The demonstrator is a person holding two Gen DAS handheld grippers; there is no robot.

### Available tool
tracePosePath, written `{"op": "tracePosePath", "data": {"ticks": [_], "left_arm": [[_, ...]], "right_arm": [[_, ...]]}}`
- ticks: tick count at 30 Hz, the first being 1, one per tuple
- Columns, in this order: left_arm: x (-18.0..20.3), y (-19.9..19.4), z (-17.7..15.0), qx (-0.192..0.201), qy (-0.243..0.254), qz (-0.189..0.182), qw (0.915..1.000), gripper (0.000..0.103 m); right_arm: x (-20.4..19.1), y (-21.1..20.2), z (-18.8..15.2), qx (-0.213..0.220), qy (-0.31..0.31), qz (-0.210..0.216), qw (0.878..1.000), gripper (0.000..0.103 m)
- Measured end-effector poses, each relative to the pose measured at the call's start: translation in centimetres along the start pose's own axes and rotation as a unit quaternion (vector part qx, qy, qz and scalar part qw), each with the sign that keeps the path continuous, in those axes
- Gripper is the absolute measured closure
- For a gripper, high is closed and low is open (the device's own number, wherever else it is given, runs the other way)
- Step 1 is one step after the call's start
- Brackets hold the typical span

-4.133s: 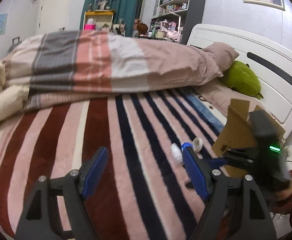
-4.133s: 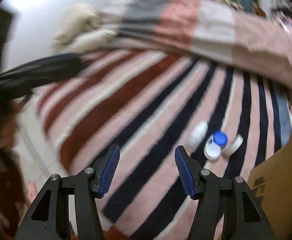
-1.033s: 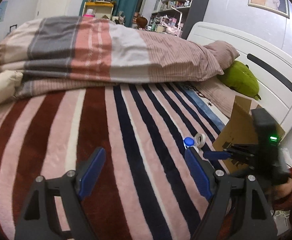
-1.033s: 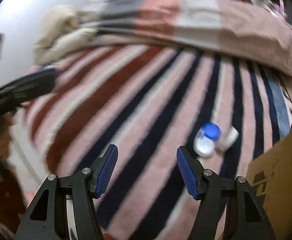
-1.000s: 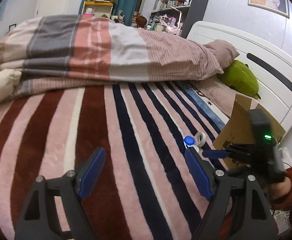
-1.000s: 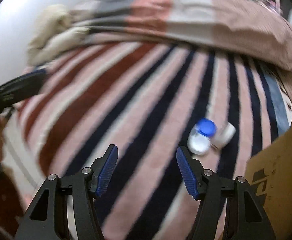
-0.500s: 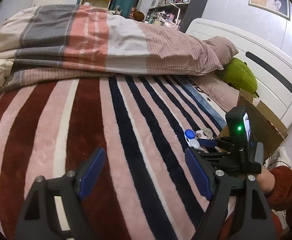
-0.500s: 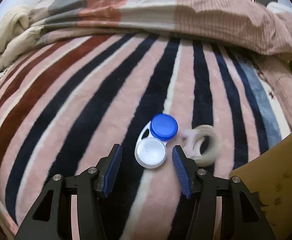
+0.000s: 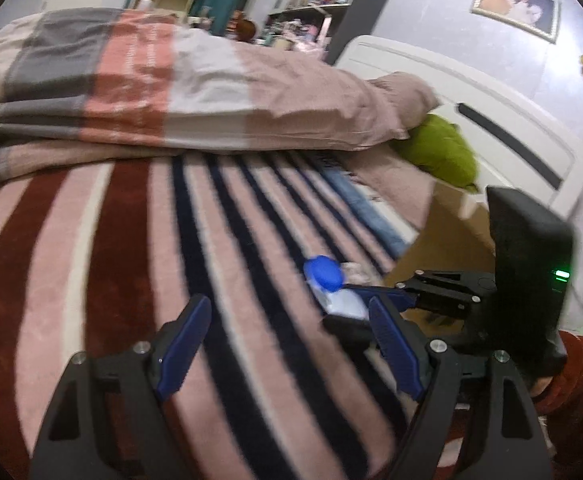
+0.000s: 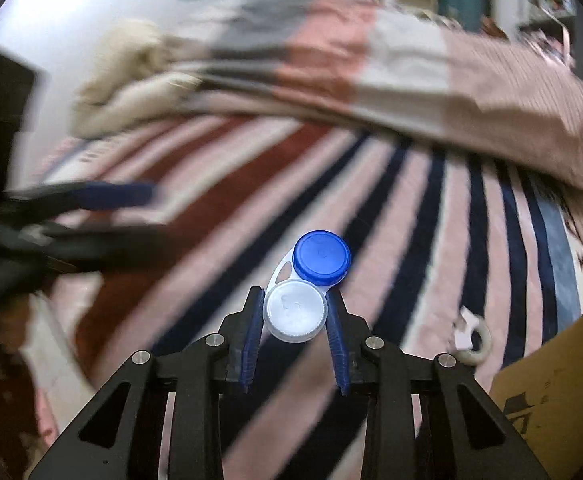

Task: Organize rigid objects
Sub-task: 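Carry the lens case into the box and open the right gripper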

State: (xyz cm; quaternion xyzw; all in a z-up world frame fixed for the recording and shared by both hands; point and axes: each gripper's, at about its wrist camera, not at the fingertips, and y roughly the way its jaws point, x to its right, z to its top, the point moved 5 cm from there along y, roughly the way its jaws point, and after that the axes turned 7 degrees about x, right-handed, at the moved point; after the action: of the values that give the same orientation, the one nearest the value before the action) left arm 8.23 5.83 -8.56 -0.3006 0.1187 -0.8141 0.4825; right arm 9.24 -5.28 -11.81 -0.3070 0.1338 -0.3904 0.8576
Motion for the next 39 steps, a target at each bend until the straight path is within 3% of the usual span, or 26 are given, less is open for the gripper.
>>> {"op": "tracePosePath", "data": {"ticks": [3,5,10,18,28,30,32,33,34,39], "left_arm": [[2.0,0.0,1.1,0.005,0.003,-0.024,0.9997,0.03],[3.4,0.2,1.7,0.003,0.002,-0.05,0.9988,0.048],[7.7,0.9,3.1,0.002,0.016,-0.096,0.9953,0.069],[15.1,4.8,5.5,-0.014,0.05,-0.128,0.9905,0.074],[22.3,11.0,5.4,-0.064,0.088,-0.139,0.9843,0.074],[23.1,11.6,5.2,-0.07,0.096,-0.134,0.9838,0.064],[23.7,11.6,5.3,-0.063,0.104,-0.125,0.9847,0.034],[23.8,11.3,5.4,-0.055,0.111,-0.12,0.985,0.032],[23.8,11.1,5.5,-0.05,0.118,-0.116,0.985,0.031],[21.6,8.5,6.5,-0.021,0.111,-0.085,0.99,0.025]], "right_arm": [[-1.1,-2.6,1.2,0.023,-0.016,0.009,1.0,0.077],[-1.0,-4.1,1.5,0.033,-0.014,0.011,0.999,0.077],[0.8,-7.4,1.8,0.058,-0.009,0.001,0.998,0.077],[6.6,-12.8,1.1,0.084,0.015,-0.037,0.996,0.077],[13.9,-16.0,-1.8,0.055,0.057,-0.075,0.994,0.077],[14.6,-16.2,-2.4,0.047,0.061,-0.09,0.993,0.076],[15.4,-16.0,-2.8,0.039,0.068,-0.105,0.991,0.059],[15.4,-16.2,-3.1,0.041,0.071,-0.104,0.991,0.041],[15.5,-16.4,-3.2,0.045,0.074,-0.103,0.991,0.037],[14.5,-17.1,-2.7,0.06,0.074,-0.085,0.992,0.037]]}}
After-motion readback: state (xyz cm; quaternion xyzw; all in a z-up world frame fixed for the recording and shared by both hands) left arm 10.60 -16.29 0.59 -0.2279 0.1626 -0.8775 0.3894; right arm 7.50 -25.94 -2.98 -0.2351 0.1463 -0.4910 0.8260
